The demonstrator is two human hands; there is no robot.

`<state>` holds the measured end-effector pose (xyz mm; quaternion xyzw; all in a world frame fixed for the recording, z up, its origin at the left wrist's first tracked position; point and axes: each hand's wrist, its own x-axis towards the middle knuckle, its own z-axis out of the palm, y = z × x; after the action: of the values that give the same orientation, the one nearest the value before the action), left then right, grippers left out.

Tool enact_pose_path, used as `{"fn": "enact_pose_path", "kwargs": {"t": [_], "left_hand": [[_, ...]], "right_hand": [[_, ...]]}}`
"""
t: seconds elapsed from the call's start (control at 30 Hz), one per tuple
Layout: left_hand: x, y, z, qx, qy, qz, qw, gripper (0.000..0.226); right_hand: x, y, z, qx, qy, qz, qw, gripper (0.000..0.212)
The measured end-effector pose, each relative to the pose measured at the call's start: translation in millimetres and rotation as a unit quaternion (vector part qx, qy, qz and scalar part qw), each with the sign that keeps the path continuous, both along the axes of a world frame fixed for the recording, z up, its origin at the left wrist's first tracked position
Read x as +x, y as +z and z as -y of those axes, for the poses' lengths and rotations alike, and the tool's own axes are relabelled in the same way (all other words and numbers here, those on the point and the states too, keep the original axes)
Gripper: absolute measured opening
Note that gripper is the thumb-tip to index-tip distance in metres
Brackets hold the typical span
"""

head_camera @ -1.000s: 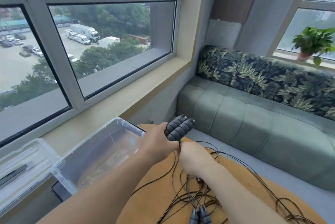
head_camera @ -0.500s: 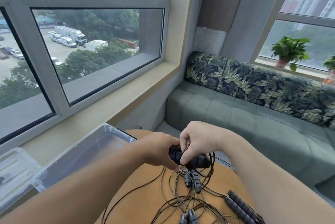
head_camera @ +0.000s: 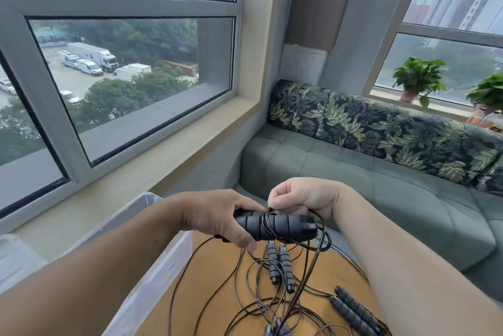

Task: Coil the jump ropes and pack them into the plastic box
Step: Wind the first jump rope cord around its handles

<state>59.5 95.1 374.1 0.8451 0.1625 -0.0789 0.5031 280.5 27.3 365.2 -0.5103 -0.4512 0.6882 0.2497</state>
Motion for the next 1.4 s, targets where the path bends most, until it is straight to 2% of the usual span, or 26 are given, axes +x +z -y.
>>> {"fn": "enact_pose_path", "kwargs": {"t": [0.17, 0.33, 0.47, 0.5, 0.57, 0.63, 0.7, 0.77, 0.83, 0.87, 0.93, 1.0, 1.13, 1.2, 1.23, 1.27, 1.33, 1.4], "left_hand": [[-2, 9, 7, 0.096, 0.029, -0.025, 0.995, 0.069], [-9, 22, 11, 0.064, 0.012, 0.052, 0.997, 0.087], [-9, 24, 8, 0.004, 0.016, 0.141, 0.99, 0.067], [-9, 22, 7, -0.018, 0.038, 0.164, 0.986, 0.065], [-7, 17, 2, -0.04, 0.111, 0.194, 0.974, 0.061], [-2, 12, -4, -0.003, 0.188, 0.196, 0.962, 0.06], [3, 6, -11, 0.077, 0.243, 0.178, 0.951, 0.065], [7, 0, -18, 0.18, 0.271, 0.152, 0.933, 0.068], [11, -7, -24, 0.301, 0.268, 0.119, 0.907, 0.069], [13, -12, -27, 0.353, 0.251, 0.102, 0.896, 0.069], [13, -18, -29, 0.4, 0.217, 0.064, 0.888, 0.068], [11, -20, -29, 0.415, 0.179, 0.027, 0.892, 0.067], [14, -13, -16, 0.449, 0.12, 0.006, 0.885, 0.063], [15, -7, -12, 0.453, 0.077, 0.002, 0.888, 0.052], [15, -5, -10, 0.453, 0.053, -0.001, 0.89, 0.045], [15, -3, -9, 0.446, 0.032, -0.006, 0.894, 0.039], [13, -2, -5, 0.407, 0.014, -0.018, 0.913, 0.032], [11, 1, -2, 0.348, 0.019, -0.025, 0.937, 0.038]], "right_hand": [[-3, 11, -3, -0.01, 0.01, 0.064, 0.998, 0.022], [-1, 9, -5, 0.048, 0.03, 0.048, 0.997, 0.022], [-4, 5, -5, 0.065, -0.069, -0.019, 0.995, 0.016], [-6, 4, -3, 0.048, -0.084, -0.073, 0.993, 0.018], [-12, -8, -1, 0.039, -0.085, -0.207, 0.974, 0.006], [-23, -22, 0, 0.034, -0.159, -0.216, 0.963, 0.021], [-45, -32, 4, 0.048, -0.216, -0.142, 0.965, 0.015], [-67, -36, 10, 0.046, -0.226, -0.056, 0.971, 0.025], [-84, -35, 12, 0.066, -0.205, 0.094, 0.972, 0.031], [-88, -35, 12, 0.09, -0.182, 0.192, 0.96, 0.031], [-92, -29, 12, 0.154, -0.115, 0.409, 0.892, 0.025], [-90, -17, 14, 0.188, -0.075, 0.518, 0.831, 0.02], [-83, 22, 17, 0.213, -0.013, 0.595, 0.775, 0.026], [-82, 41, 15, 0.24, 0.019, 0.624, 0.744, 0.021], [-81, 51, 13, 0.248, 0.031, 0.625, 0.74, 0.015], [-79, 60, 12, 0.249, 0.036, 0.614, 0.748, 0.009], [-70, 73, 6, 0.241, 0.044, 0.571, 0.784, 0.013], [-58, 75, -1, 0.233, 0.037, 0.501, 0.833, 0.018]]}}
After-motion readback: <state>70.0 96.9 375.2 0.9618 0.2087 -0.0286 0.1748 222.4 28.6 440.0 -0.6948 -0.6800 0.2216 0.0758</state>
